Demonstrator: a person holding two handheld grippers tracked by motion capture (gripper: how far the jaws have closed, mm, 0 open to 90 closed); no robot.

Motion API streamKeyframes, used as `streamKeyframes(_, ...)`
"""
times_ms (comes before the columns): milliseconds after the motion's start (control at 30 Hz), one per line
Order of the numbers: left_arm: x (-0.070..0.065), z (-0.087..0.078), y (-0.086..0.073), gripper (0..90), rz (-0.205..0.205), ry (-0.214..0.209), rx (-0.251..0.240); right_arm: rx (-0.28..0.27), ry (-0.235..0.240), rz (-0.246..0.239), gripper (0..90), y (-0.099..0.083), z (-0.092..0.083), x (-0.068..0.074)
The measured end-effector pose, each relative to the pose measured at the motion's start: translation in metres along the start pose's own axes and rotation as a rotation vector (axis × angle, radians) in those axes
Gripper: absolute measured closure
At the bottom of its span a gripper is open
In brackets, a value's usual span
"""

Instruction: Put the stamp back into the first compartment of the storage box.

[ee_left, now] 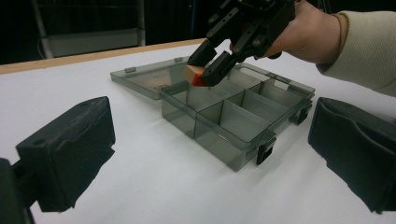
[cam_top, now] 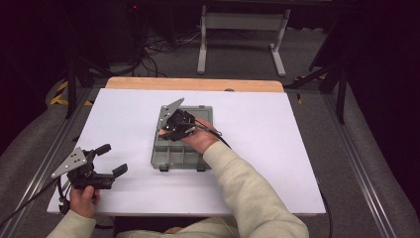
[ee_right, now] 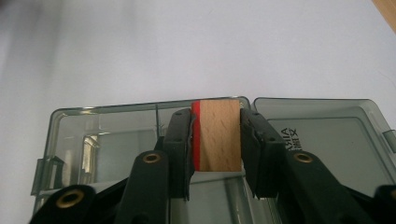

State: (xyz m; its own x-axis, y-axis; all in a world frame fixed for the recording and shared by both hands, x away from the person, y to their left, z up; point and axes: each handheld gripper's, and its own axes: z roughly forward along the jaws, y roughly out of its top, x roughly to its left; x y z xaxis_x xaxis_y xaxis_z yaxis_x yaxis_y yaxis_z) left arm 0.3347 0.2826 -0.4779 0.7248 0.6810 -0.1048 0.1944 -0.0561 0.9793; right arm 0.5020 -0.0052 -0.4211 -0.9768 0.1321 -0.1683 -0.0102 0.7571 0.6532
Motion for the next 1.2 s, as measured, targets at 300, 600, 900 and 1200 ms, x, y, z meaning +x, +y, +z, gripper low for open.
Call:
streamKeyframes(300, 0.0, 0.0, 0.0, 1.5, 0.0, 0.0, 0.0, 0.011, 0.008, 0.011, 65.7, -0.002, 0.009, -0.001)
streamKeyframes(600, 0.0, 0.0, 0.0, 1.5, 0.0, 0.0, 0.0, 0.025, 0.013, 0.009, 65.7, -0.004, 0.016, -0.002)
streamKeyframes(900, 0.0, 0.0, 0.0, 1.4, 0.0, -0.001, 0.002, 0.043, 0.02, 0.02, 65.7, -0.005, 0.021, -0.001)
streamKeyframes(1200, 0.0, 0.0, 0.0, 1.5, 0.0, -0.001, 0.002, 0.06, 0.023, 0.032, 65.2, -0.008, 0.026, -0.002)
